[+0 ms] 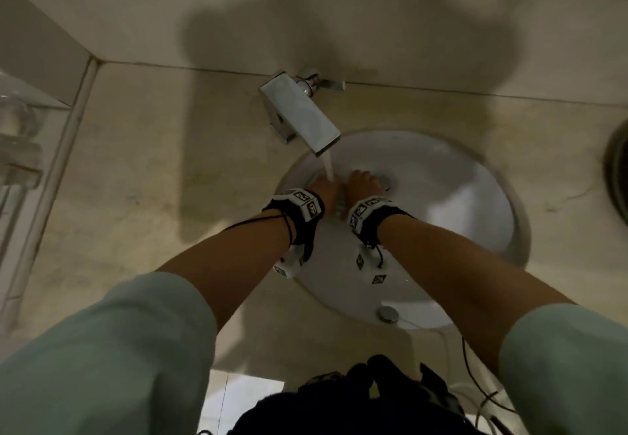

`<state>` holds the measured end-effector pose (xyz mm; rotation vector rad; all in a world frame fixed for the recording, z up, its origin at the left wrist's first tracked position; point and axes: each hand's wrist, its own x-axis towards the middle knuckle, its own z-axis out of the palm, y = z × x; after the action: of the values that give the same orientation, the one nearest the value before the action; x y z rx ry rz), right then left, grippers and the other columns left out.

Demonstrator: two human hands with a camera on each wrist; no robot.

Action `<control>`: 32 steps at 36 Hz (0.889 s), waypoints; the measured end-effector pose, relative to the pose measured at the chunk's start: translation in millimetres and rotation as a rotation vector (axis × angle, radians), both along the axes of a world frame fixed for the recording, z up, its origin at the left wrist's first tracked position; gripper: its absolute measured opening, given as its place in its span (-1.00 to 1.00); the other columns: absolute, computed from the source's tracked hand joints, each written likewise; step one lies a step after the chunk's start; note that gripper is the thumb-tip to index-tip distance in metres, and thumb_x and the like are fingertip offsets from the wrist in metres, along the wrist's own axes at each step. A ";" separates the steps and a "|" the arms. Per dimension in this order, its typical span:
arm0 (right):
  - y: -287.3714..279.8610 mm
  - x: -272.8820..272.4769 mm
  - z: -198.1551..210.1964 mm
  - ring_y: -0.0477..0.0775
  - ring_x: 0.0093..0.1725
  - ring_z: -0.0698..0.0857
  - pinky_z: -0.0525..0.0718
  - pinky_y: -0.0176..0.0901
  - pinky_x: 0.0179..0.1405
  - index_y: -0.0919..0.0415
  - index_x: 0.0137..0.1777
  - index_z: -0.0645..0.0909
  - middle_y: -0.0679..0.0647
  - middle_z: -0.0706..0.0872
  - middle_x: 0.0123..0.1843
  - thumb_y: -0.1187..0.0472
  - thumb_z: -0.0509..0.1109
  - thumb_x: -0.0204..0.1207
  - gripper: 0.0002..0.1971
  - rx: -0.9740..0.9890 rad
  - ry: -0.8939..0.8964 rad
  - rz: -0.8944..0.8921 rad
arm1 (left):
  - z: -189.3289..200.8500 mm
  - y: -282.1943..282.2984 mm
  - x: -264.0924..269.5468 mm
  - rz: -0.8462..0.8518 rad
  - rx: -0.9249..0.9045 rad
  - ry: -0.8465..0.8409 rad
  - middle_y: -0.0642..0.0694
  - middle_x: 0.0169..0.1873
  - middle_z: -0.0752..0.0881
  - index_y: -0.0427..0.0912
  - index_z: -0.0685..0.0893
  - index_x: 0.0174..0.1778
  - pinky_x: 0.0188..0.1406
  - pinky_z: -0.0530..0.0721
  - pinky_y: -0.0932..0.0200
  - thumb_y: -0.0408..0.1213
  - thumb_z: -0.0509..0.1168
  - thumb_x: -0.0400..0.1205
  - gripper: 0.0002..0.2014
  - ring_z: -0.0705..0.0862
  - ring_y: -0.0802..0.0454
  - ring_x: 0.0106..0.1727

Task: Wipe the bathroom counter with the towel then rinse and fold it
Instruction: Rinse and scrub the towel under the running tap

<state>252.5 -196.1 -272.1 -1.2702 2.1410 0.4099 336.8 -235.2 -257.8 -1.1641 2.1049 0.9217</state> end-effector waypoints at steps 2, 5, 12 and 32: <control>2.8 -7.4 10.1 0.35 0.39 0.49 0.50 0.20 0.37 0.33 0.43 0.33 0.28 0.45 0.41 0.14 0.35 0.57 -0.50 0.051 0.011 0.025 | 9.7 -4.1 6.4 -0.022 0.010 -0.026 -0.32 0.51 0.39 -0.33 0.32 0.56 0.46 0.40 0.00 -0.38 0.26 0.66 -0.47 0.41 -0.24 0.50; 6.5 -14.5 28.6 0.31 0.25 0.57 0.60 0.10 0.22 0.28 0.36 0.40 0.24 0.50 0.31 0.16 0.45 0.43 -0.47 -0.008 -0.086 0.022 | 22.9 -12.2 18.8 0.004 0.054 0.066 -0.26 0.53 0.38 -0.24 0.30 0.58 0.49 0.36 -0.04 -0.24 0.23 0.70 -0.47 0.40 -0.23 0.50; -1.0 -27.4 87.5 0.22 0.29 0.59 0.61 -0.06 0.19 0.18 0.44 0.48 0.17 0.58 0.39 -0.05 0.58 0.30 -0.28 -0.153 -0.322 -0.212 | 68.6 -18.1 35.4 0.233 0.169 0.475 -0.04 0.15 0.51 -0.25 0.39 0.39 0.12 0.39 0.20 -0.31 0.41 0.49 -0.45 0.52 0.00 0.12; 59.3 -46.4 170.4 0.15 -0.06 0.60 0.54 -0.15 -0.16 0.35 0.16 0.61 0.29 0.67 0.02 0.27 0.60 0.29 -0.56 -0.589 -0.380 -0.149 | 87.3 12.0 29.7 0.423 0.590 0.852 -0.21 0.37 0.60 -0.30 0.52 0.40 0.22 0.60 0.20 -0.43 0.48 0.42 -0.40 0.62 -0.06 0.27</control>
<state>206.1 -136.8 -101.7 -1.3392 2.0614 -0.5278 366.4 -223.3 -170.5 -0.9862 1.9019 2.3736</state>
